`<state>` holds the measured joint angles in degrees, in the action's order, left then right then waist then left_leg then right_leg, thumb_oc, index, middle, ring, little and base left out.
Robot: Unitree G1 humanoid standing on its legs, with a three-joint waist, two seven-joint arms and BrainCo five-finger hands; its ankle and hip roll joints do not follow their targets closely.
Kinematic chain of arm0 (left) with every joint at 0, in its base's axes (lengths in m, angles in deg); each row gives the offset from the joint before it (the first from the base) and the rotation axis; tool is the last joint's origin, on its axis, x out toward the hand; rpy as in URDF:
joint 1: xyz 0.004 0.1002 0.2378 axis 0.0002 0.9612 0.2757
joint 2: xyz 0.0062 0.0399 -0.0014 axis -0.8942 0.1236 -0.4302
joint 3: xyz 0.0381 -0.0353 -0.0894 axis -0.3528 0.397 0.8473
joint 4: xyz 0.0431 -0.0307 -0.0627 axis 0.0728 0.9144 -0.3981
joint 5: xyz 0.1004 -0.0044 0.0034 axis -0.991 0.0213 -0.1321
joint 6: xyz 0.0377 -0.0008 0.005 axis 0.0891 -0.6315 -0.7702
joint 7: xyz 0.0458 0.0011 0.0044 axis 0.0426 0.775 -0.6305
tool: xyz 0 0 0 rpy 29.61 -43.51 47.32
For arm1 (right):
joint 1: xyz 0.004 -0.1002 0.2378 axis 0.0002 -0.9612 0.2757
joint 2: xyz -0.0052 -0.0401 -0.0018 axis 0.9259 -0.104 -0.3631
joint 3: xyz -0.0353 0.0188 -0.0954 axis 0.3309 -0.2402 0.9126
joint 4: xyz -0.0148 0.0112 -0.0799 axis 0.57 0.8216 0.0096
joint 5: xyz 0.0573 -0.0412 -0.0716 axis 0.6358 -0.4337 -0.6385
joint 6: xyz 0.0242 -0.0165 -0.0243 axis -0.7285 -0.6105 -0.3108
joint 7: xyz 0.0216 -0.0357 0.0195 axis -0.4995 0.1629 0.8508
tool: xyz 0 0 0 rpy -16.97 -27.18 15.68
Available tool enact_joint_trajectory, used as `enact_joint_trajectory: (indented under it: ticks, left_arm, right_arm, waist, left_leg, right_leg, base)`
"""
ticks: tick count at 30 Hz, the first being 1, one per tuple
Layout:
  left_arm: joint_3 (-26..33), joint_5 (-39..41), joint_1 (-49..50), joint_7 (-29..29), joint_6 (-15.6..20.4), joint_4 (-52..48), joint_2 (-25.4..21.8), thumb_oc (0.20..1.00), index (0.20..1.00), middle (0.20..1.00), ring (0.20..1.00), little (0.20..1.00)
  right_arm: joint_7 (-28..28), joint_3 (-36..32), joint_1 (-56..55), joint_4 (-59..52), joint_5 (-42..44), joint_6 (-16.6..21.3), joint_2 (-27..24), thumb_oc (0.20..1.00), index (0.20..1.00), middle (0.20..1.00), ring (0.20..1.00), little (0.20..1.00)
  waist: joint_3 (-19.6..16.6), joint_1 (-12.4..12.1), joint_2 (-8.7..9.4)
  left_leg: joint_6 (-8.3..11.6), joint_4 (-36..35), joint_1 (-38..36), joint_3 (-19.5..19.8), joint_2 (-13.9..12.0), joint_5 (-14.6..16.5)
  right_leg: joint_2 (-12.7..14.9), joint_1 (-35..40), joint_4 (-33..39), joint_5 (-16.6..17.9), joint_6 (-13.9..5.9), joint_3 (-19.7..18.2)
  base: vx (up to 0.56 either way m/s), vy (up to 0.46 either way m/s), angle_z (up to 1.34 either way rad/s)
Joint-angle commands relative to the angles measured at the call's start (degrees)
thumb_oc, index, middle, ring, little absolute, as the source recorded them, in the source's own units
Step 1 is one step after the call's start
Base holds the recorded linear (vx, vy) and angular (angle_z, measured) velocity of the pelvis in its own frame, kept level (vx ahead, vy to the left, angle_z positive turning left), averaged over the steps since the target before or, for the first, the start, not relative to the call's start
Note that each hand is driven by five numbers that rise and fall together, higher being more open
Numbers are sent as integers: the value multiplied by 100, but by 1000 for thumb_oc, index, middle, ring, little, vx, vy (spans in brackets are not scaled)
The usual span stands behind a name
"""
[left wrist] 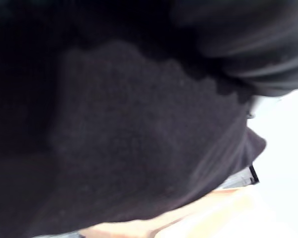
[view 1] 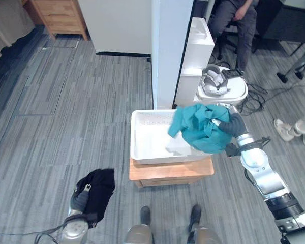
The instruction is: Tidy up the quilt and then pick up the clothes from the bed and put them into the laundry hamper.
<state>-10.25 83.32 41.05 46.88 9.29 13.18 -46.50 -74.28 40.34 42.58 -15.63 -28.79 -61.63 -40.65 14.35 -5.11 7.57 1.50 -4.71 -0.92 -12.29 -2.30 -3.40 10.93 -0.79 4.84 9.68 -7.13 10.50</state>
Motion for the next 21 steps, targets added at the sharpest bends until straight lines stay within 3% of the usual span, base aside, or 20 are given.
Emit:
enact_joint_trajectory:
  ticks: [1,5,7,11,12,17,21]
  left_arm:
    - [-187,61,-321,141,306,-297,5,200,200,200,200,200]
    - [-265,193,-292,184,323,-374,47,200,200,200,200,200]
    - [-219,249,-317,160,576,-1353,-222,200,200,200,200,200]
    - [-136,387,-403,166,790,-1910,-422,200,200,200,200,200]
    - [-118,454,-472,183,850,-2053,-498,200,200,200,200,200]
    - [-294,861,-1225,235,1146,-2708,-918,200,200,200,200,200]
    - [-394,708,-1490,221,1232,-3122,-1050,200,200,200,200,200]
  right_arm:
    - [-4,58,584,-346,29,285,-190,200,200,200,200,200]
    - [89,413,934,-247,-3,285,-55,200,200,200,200,200]
    - [91,765,1153,378,-174,213,122,200,200,200,200,200]
    - [-35,1000,1352,1261,-389,116,330,200,200,200,200,200]
    - [-64,1113,1452,1516,-480,75,402,1000,1000,1000,1000,1000]
    - [-253,1501,1912,2695,-994,-204,637,1000,1000,1000,1000,1000]
    - [-344,1675,2125,2630,-1669,-273,404,1000,1000,1000,1000,1000]
  waist:
    - [-27,59,-262]
    - [6,-50,-297]
    - [184,-295,-435]
    - [239,-470,-541]
    - [235,-505,-563]
    - [162,-577,-658]
    - [81,-457,-590]
  left_leg:
    - [333,-29,-59,-220,-704,252]
    - [367,-29,9,-123,-717,230]
    - [422,-29,210,98,-692,171]
    - [459,-29,350,188,-667,139]
    - [465,-29,389,202,-656,119]
    - [508,-29,361,235,-656,122]
    - [522,-29,228,174,-689,178]
  right_leg:
    - [-45,165,-44,-758,-282,270]
    - [-19,252,-21,-784,-266,479]
    - [15,230,-63,-839,-261,736]
    - [40,197,-27,-848,-258,872]
    - [43,173,-18,-838,-250,894]
    - [46,292,1,-889,-233,977]
    - [16,388,16,-932,-227,892]
  base:
    - [76,-17,7]
    - [67,-15,8]
    - [84,-54,32]
    - [37,-35,50]
    - [61,-43,16]
    - [57,-33,20]
    - [35,-10,-2]
